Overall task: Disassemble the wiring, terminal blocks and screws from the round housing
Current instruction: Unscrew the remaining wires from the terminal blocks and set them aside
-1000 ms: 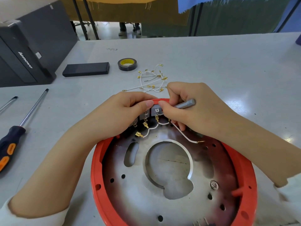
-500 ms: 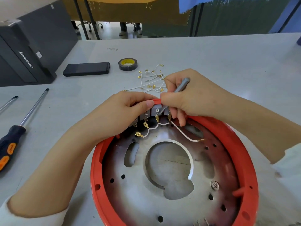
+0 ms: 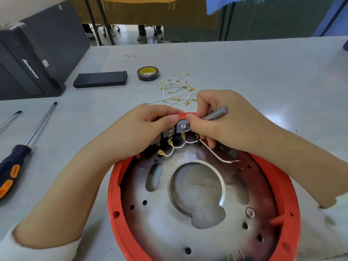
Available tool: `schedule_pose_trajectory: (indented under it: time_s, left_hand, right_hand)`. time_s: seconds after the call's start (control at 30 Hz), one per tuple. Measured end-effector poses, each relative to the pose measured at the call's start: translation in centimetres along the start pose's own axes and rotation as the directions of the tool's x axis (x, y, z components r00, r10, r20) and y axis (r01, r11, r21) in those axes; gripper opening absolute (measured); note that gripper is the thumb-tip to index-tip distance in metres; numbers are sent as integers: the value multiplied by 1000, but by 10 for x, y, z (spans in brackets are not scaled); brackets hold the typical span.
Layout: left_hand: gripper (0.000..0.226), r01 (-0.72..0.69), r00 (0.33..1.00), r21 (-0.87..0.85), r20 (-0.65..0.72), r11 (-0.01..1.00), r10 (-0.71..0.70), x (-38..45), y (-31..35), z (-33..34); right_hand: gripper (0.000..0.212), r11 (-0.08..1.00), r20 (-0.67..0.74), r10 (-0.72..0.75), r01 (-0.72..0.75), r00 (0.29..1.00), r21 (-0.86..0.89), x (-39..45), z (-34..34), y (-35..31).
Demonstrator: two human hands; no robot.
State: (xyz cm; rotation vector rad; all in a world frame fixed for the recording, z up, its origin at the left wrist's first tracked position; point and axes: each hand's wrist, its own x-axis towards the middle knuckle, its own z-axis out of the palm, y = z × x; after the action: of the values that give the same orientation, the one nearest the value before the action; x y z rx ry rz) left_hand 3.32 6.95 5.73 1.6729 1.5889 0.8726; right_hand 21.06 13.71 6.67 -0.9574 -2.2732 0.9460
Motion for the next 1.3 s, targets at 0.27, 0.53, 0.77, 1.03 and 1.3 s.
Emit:
schedule_pose_trajectory:
  time_s: [0.27, 0.53, 0.77, 1.03, 1.3]
  left_hand:
    - [26, -37, 999, 24, -26, 999, 37, 1, -2, 1]
    - [26, -49, 999, -44, -18, 998, 48, 1, -3, 2]
    - [28, -55, 998, -19, -25, 998, 55, 0, -1, 1]
    - [21, 54, 997, 103, -64, 993, -47, -7, 2, -2]
    - [15, 141, 989, 202, 22, 969, -149, -4, 12, -11]
  right_hand:
    - [26, 986, 190, 118, -138, 975, 96, 23, -9, -6]
    - [26, 985, 211, 174, -173, 962, -23, 37, -6, -11]
    - [25, 990, 112, 62, -76, 992, 123, 13, -4, -6]
    - [28, 988, -35, 33, -28, 999, 154, -3, -16, -10]
    - [27, 982, -26, 43, -38, 999, 187, -7, -3, -5]
